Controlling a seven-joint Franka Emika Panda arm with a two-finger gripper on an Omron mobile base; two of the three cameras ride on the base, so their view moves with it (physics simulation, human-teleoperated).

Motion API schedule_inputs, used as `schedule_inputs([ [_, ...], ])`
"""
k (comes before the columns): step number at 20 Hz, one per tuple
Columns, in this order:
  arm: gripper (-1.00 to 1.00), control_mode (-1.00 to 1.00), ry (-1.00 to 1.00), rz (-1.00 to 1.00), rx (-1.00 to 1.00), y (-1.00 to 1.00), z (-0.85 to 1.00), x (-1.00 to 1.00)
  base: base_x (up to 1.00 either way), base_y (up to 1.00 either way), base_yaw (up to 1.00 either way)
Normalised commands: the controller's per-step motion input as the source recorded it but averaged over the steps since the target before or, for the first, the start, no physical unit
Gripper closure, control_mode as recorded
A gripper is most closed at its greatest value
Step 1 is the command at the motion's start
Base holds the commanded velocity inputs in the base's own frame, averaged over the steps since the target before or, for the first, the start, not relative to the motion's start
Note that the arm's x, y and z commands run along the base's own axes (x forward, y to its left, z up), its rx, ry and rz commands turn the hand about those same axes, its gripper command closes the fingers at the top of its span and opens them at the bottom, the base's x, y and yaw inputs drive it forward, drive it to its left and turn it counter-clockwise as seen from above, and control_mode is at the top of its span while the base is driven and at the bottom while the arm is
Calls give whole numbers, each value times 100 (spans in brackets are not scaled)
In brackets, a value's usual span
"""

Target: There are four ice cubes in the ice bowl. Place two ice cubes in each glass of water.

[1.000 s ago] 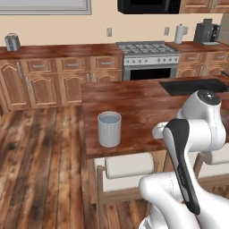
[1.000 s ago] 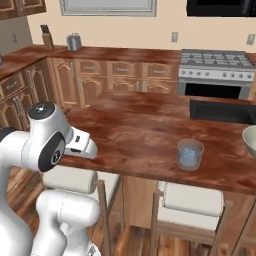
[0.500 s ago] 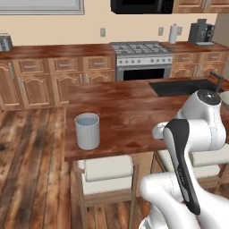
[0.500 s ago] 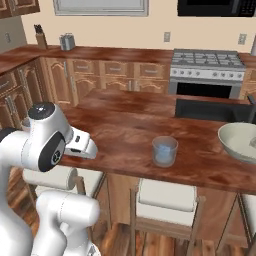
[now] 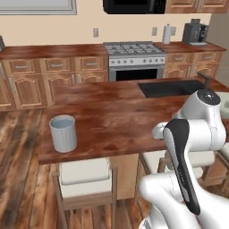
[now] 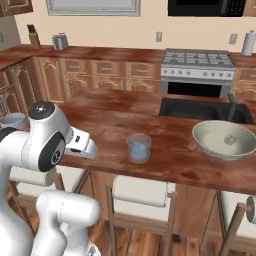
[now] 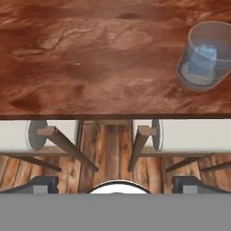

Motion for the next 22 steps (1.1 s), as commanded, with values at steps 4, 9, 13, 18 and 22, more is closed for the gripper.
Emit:
schedule_inputs([
  [4,-100,100,0,0,0,0,0,0,19,-55,0],
  [9,-100,100,0,0,0,0,0,0,23,-53,0],
  [13,-100,100,0,0,0,0,0,0,28,-53,0],
  [18,-100,100,0,0,0,0,0,0,32,-54,0],
  [22,-100,100,0,0,0,0,0,0,13,-54,0],
])
